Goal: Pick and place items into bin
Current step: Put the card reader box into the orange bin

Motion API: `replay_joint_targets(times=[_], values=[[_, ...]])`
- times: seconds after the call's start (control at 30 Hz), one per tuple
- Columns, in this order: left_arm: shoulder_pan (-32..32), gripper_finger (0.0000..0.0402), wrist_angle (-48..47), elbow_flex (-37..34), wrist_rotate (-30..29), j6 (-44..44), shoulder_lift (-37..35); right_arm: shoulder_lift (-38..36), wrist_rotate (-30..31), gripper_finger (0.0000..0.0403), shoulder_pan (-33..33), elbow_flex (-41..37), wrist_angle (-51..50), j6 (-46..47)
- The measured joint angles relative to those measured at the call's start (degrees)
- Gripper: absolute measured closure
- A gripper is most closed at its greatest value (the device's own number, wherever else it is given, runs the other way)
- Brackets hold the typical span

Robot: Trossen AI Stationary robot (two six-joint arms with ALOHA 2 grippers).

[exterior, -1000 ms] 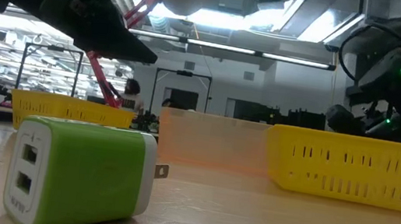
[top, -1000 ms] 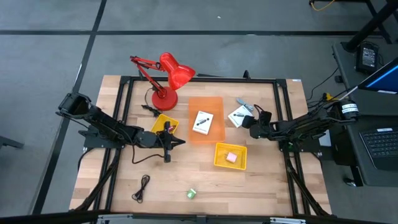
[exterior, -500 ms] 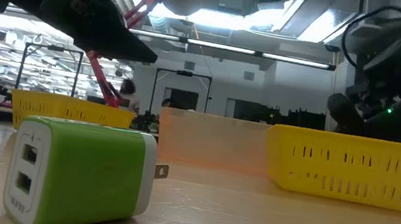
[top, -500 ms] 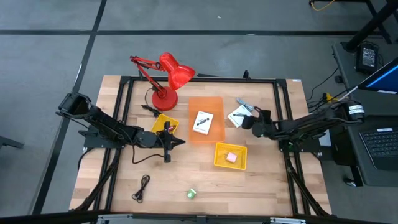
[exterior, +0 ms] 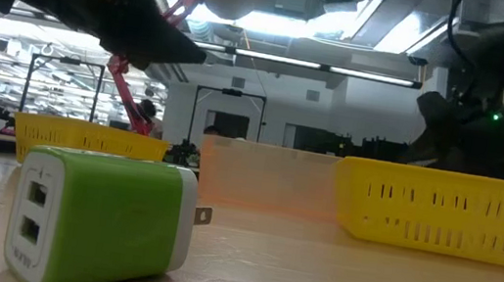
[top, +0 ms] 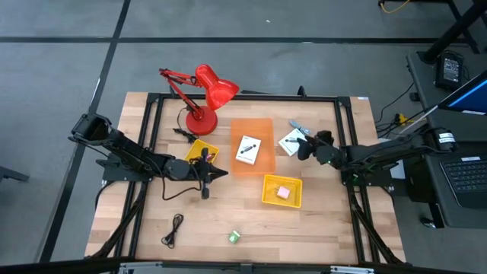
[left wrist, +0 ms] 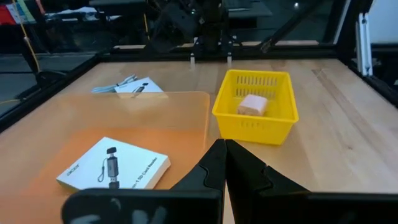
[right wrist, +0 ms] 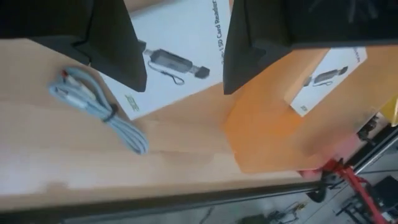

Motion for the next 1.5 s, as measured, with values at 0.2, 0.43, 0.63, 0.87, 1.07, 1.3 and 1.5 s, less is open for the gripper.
replay_joint_targets(times=[0.2, 0.43, 0.63, 0.87, 1.07, 1.3, 1.5], values=[[0.0, 0.0398, 2.1, 0.1, 1.6, -0.9, 0.0, -1.9, -0.9, 0.0209, 0.0, 0.0, -1.2, -3.1], [0.0, 0.0398, 1.8, 1.8, 1.6, 1.2, 0.0, -1.9, -8.7, 0.0209, 0.0, 0.0, -3.0, -2.7], [0.8, 0.0398, 1.8, 2.4, 1.6, 3.7, 0.0, -1.8, -13.3, 0.0209, -1.0, 0.0, -3.4, -2.7], [2.7, 0.0398, 1.8, 2.4, 1.5, 2.7, 0.0, -1.8, -16.3, 0.0209, -5.3, 1.9, -3.6, -9.7], [3.9, 0.0398, 1.8, 2.4, 1.4, 2.7, 0.0, -1.8, -18.7, 0.0209, -10.0, 9.6, -12.5, -17.0], [5.3, 0.0398, 1.8, 2.4, 1.3, 3.2, 0.0, -0.5, -29.5, 0.0209, -16.7, 17.6, -23.7, -25.0], [5.9, 0.0398, 1.6, 2.4, 1.3, 3.1, 0.0, 2.5, -31.1, 0.0209, -18.7, 21.5, -26.5, -31.4]])
